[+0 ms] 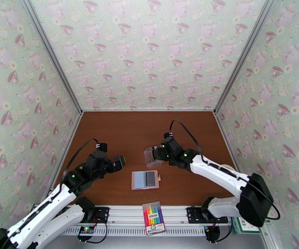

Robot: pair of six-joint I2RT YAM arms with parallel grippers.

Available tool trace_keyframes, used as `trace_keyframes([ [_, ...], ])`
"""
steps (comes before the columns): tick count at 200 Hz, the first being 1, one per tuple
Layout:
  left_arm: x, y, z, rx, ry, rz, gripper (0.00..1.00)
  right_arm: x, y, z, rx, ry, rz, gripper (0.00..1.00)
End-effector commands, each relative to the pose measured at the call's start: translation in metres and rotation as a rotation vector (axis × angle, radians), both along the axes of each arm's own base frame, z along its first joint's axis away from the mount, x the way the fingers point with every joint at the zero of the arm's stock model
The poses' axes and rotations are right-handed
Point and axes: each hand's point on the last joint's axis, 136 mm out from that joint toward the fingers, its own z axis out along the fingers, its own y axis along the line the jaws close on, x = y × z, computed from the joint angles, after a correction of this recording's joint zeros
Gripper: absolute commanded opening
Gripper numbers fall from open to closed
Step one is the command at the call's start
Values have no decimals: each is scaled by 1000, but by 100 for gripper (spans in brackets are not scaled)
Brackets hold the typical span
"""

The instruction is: Put the credit cards into the card holder

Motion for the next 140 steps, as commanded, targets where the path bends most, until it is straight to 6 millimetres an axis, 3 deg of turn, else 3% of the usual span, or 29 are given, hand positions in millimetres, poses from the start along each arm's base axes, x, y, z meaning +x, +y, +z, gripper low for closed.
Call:
trace_keyframes([
  [1,-13,2,-17,48,69,-53,100,10,4,1,-60,24,39,74],
  [59,-23,-10,-30,26,131,-129,99,26,11,-16,-45,174,65,68],
  [140,-24,-12,-30,27,116,-144,98,27,31,-33,-25,273,102,59],
])
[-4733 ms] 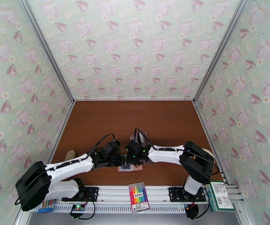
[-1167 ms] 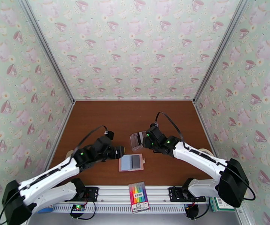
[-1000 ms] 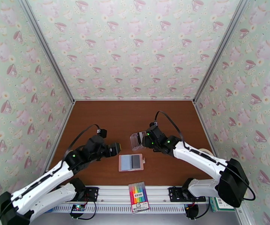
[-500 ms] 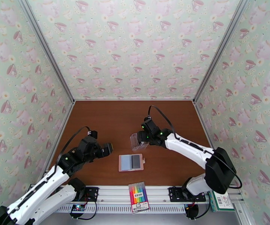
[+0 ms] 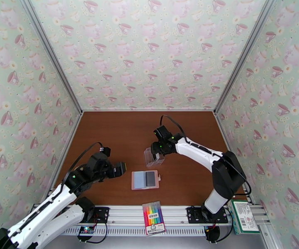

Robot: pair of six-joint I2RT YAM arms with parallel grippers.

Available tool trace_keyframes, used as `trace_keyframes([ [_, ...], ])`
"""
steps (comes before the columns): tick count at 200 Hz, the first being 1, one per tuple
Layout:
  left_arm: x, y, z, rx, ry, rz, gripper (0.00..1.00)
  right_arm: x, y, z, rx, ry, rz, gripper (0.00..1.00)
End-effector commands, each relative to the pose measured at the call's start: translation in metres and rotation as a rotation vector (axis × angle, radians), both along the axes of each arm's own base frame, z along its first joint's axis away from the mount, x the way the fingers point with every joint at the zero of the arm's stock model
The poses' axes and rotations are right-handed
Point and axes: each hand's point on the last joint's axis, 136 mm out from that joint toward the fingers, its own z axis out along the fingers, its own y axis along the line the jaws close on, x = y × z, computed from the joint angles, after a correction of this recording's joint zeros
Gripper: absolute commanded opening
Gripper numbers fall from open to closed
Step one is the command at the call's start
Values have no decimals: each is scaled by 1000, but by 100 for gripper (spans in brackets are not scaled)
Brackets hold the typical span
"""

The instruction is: Put the credit cards into the card holder

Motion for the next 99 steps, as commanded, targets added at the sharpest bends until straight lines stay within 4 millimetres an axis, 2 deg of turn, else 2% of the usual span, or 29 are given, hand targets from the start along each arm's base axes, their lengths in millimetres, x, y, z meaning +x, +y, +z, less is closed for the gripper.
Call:
trace_keyframes([
  [1,-3,-3,-9,12,23,-34,98,-3,9,-1,18,41,28,59],
  [99,-4,-6,-11,-4,22,-45,98,1,9,-23,-84,86,18,54],
])
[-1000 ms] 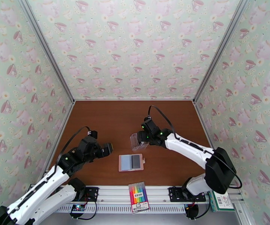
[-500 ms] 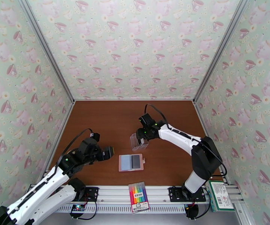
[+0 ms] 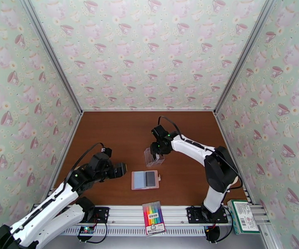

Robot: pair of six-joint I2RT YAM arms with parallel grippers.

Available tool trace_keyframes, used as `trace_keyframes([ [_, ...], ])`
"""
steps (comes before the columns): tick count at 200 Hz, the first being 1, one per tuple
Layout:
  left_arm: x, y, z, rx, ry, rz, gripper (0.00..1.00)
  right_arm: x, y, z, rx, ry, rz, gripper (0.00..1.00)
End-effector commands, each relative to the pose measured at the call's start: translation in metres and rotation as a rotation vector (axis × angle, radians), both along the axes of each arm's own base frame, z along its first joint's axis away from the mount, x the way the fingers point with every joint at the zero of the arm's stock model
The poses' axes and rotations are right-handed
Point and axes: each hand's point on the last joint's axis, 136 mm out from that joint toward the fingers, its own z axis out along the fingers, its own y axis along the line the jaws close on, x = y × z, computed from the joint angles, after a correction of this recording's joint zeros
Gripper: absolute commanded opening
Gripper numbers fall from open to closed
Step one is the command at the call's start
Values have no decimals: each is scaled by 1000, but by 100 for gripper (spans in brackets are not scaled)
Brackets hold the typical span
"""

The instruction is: Put the credit cards into the card holder

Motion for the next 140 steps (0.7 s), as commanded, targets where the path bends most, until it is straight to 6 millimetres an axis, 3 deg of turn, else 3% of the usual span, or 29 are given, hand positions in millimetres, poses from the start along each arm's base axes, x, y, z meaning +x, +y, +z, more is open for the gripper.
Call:
trace_keyframes([
  [1,-2,-4,-1,-12,-8,-31,98,-1,1,-3,-44,9,8,54],
  [140,-5,-7,-4,-34,-5,-38,98,-2,0,-15,-169,16,22,50],
])
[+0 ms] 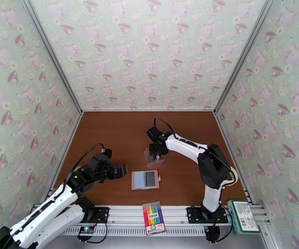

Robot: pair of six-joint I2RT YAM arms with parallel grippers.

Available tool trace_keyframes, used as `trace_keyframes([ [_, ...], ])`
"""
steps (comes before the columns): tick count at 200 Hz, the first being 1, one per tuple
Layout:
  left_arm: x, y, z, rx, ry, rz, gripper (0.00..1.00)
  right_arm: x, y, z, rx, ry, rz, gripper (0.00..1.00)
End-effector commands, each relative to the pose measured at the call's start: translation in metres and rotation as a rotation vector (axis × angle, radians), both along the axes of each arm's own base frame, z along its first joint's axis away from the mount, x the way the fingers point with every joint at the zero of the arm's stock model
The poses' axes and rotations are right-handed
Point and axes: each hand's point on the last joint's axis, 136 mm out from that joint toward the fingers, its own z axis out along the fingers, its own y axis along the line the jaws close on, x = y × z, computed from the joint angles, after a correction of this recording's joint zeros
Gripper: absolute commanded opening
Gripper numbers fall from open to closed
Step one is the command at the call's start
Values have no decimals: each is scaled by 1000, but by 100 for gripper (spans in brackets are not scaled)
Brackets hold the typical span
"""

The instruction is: Put the credit cards into the card holder

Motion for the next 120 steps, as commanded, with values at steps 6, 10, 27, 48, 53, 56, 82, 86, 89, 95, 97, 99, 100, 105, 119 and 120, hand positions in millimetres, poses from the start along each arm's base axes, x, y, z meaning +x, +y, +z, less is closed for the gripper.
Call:
trace_keyframes([
  [6,-2,-4,-2,-10,0,-24,98,-1,-2,-5,-56,6,8,50],
  [10,-2,-4,-2,-10,-1,-25,98,-1,-3,-5,-60,5,7,49],
  [27,-2,-4,-2,-11,-2,-23,99,0,-5,-5,-82,0,8,49],
  [48,-2,-4,-4,-7,8,-23,99,1,-8,-4,-117,-7,6,46],
  [53,-2,-4,-4,-8,8,-23,99,0,-9,-4,-123,-8,6,44],
  [56,-2,-4,-4,-6,10,-23,99,1,-9,-4,-126,-9,6,44],
  [82,-2,-5,-7,-1,21,-23,98,1,-11,0,-166,-25,7,44],
  [86,-2,-5,-7,-2,22,-24,99,1,-12,1,-172,-29,8,44],
  [89,-2,-5,-7,0,23,-24,98,2,-12,1,-176,-30,8,44],
  [95,-2,-5,-6,-2,21,-25,99,2,-13,2,-189,-34,8,44],
  [97,-2,-5,-6,-1,22,-26,99,2,-13,2,-191,-35,10,44],
  [99,-1,-5,-7,-1,23,-25,99,2,-13,3,-195,-36,9,44],
  [100,-1,-5,-7,-1,23,-24,99,2,-13,3,-196,-37,9,44],
  [105,-1,-5,-7,-1,23,-24,99,2,-14,4,-205,-39,10,44],
  [119,-1,-5,-7,0,22,-25,98,2,-15,6,-225,-48,12,44],
  [120,-1,-5,-7,0,22,-24,98,2,-15,6,-226,-49,11,44],
])
